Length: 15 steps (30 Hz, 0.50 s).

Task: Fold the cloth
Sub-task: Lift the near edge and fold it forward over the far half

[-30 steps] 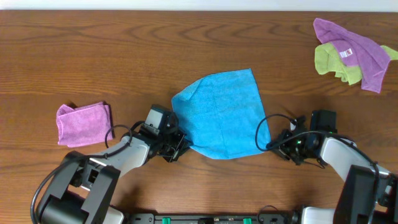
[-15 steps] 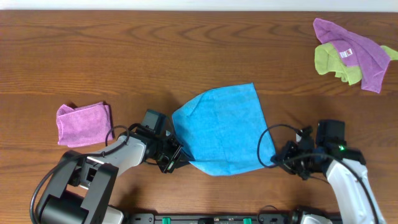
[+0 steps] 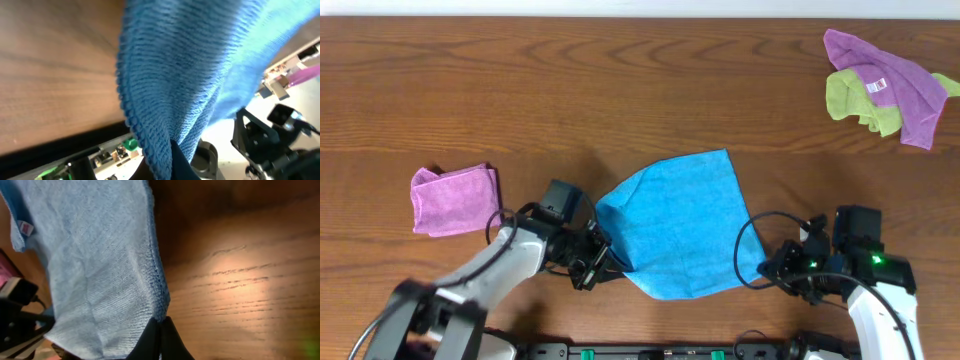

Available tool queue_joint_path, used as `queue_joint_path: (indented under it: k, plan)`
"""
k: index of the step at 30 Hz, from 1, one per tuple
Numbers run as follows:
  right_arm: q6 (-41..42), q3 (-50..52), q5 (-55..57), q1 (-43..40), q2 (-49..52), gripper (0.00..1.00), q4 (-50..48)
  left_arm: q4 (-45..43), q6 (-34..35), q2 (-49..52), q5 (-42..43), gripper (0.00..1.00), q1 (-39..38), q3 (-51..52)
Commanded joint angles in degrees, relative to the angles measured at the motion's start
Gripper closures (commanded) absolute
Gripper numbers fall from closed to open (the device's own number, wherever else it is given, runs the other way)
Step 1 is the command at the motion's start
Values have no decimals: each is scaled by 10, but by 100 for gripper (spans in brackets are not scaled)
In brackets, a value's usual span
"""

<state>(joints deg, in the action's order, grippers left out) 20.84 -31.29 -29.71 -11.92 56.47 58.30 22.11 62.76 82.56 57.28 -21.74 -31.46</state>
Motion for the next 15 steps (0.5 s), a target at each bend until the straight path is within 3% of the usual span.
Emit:
queue_joint_path:
  k: [1,15]
  plan:
    - [10,-20,-5,0,-10,99,-2,6,-3,-29,6,94,3,1]
    - [29,-55,9,19,-6,99,-78,2,20,-37,-36,94,9,-13]
